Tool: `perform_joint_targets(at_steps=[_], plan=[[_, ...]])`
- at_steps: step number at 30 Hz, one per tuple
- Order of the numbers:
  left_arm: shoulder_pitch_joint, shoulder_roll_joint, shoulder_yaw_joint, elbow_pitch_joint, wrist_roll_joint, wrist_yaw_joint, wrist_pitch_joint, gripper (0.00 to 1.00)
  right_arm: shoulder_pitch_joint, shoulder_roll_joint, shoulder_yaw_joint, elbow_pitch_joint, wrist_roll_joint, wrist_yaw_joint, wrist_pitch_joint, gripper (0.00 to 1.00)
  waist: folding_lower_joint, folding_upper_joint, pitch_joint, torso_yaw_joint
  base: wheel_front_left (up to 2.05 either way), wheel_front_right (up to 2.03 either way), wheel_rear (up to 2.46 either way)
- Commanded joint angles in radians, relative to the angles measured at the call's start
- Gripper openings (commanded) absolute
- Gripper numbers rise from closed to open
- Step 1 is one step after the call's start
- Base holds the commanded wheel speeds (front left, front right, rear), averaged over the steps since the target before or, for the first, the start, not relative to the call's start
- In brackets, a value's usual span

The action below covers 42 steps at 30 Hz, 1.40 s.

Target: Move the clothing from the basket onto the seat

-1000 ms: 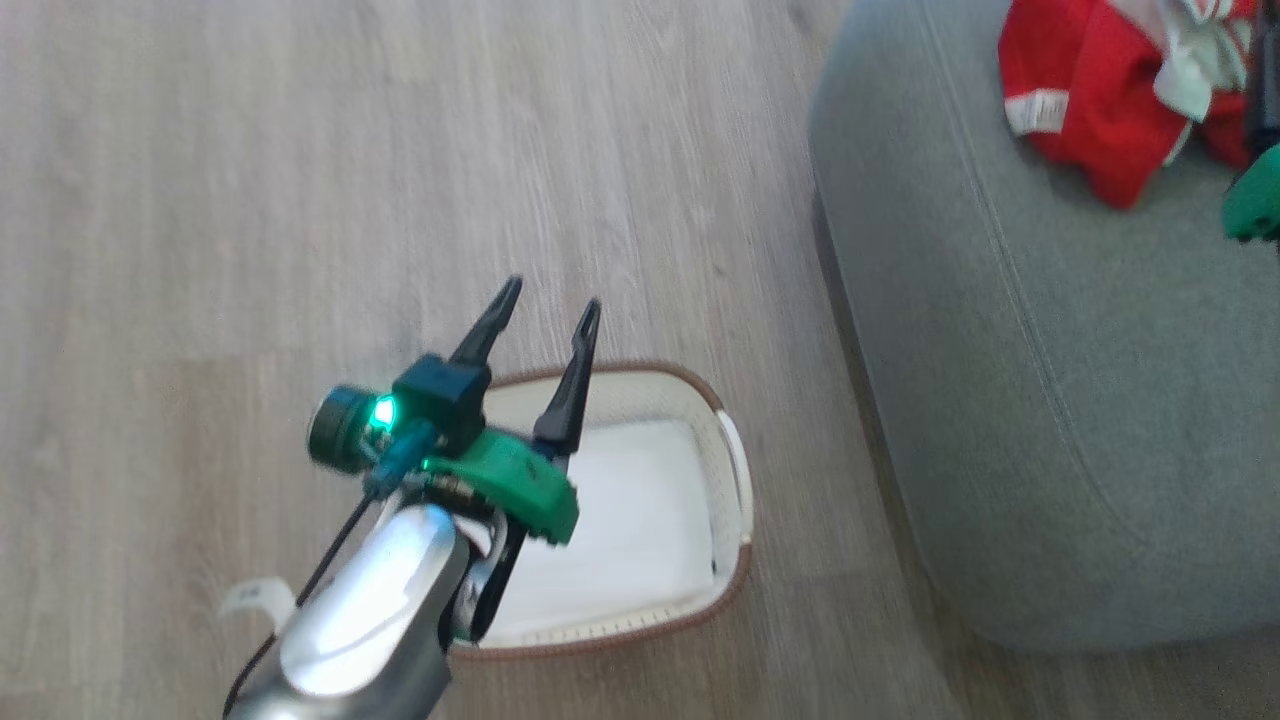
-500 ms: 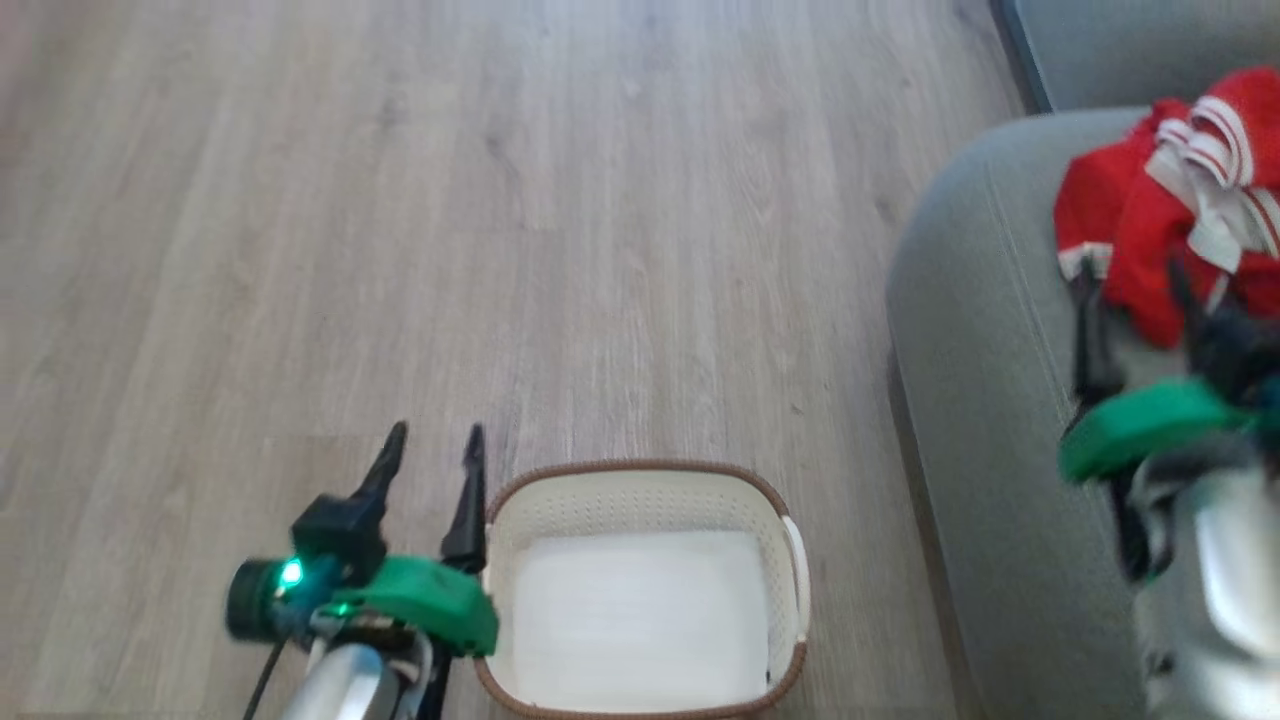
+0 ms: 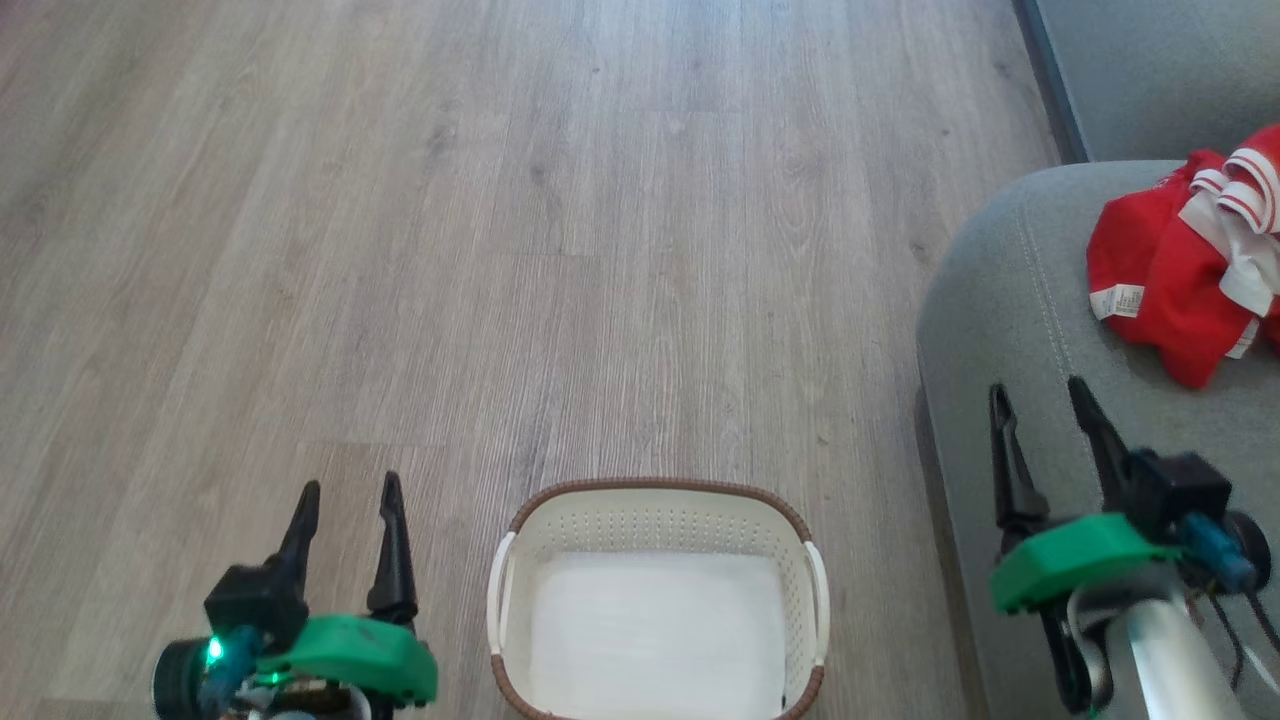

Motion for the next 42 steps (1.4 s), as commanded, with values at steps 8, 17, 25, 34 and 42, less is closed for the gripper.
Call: perform_joint_targets(at_steps=[8, 17, 25, 34, 42], plan=[[0.038, -0.013, 0.108, -0.035, 0.038, -0.027, -0.013, 1.00, 0.066, 0.006, 0.028, -0.069, 0.050, 0.000, -0.009, 1.00, 0.0001, -0.0001, -0.007, 0.004, 0.00, 0.00, 0.00], [0.067, -0.037, 0.145, -0.033, 0.061, -0.055, -0.013, 1.00, 0.087, 0.006, 0.036, -0.080, 0.060, 0.000, -0.009, 1.00, 0.0001, -0.0001, -0.010, 0.005, 0.00, 0.00, 0.00], [0.063, -0.060, 0.162, -0.024, 0.080, -0.085, -0.013, 1.00, 0.091, 0.006, 0.047, -0.076, 0.066, 0.000, -0.009, 1.00, 0.0001, -0.0001, -0.007, 0.004, 0.00, 0.00, 0.00], [0.055, -0.075, 0.174, -0.015, 0.095, -0.113, -0.013, 1.00, 0.087, 0.006, 0.048, -0.066, 0.070, 0.000, -0.009, 1.00, 0.0001, -0.0001, -0.003, 0.004, 0.00, 0.00, 0.00], [0.041, -0.089, 0.174, -0.001, 0.108, -0.133, -0.013, 1.00, 0.082, 0.006, 0.049, -0.052, 0.074, 0.000, -0.009, 1.00, 0.0001, -0.0001, -0.006, 0.000, 0.00, 0.00, 0.00]])
